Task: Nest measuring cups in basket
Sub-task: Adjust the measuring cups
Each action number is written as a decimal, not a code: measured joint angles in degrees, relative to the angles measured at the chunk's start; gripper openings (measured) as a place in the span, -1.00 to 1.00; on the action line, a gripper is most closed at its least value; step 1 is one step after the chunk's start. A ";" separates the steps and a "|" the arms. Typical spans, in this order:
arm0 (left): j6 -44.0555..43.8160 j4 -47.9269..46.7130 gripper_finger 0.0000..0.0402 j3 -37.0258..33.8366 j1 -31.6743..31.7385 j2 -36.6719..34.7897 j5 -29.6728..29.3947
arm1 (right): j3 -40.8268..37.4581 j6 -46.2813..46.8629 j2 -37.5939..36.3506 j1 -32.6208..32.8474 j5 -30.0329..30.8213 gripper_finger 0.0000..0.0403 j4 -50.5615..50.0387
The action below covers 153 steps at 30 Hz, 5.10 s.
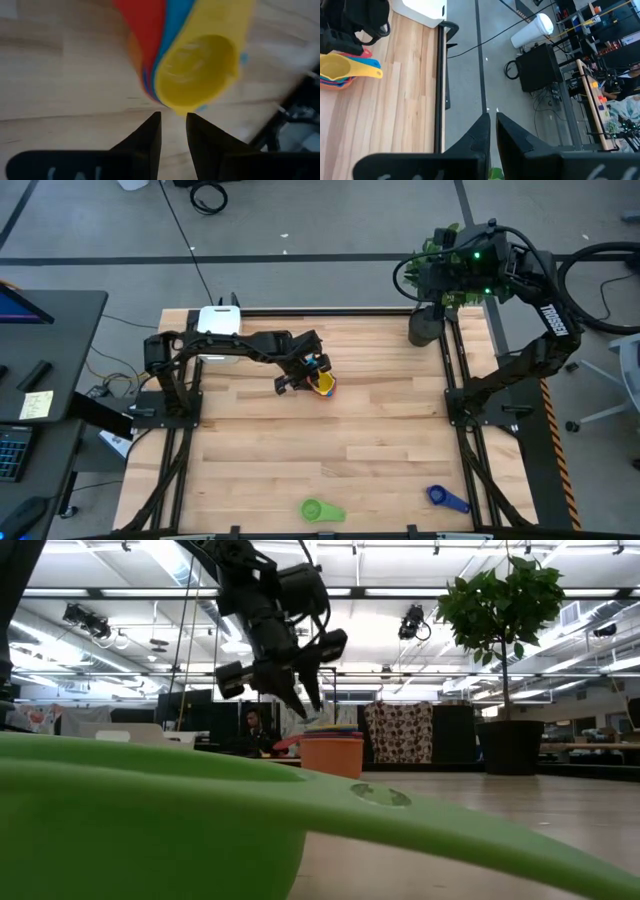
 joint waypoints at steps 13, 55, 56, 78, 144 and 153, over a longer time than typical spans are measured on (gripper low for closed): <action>23.50 -15.57 -0.52 0.04 -0.79 -13.62 -4.54 | -7.76 18.70 0.69 -2.95 -16.74 -0.83 0.60; 57.86 -8.74 -0.52 -0.10 3.94 3.86 -14.37 | -26.94 40.00 31.94 -10.12 -34.89 -0.83 14.23; 58.25 -8.51 -0.52 -0.10 4.31 3.86 -14.18 | -27.70 40.02 31.91 -10.10 -35.04 -0.83 14.28; 60.34 -5.69 -0.52 -0.11 6.08 3.84 -9.55 | -38.69 44.68 31.93 -7.82 -40.77 -0.83 26.54; 72.44 5.25 -0.53 -0.11 9.83 10.10 -3.45 | -42.35 42.27 36.63 -7.74 -42.32 -0.93 28.02; 72.15 11.94 -0.53 -0.11 9.66 11.51 0.99 | -42.38 42.40 36.61 -7.22 -44.17 -0.93 30.92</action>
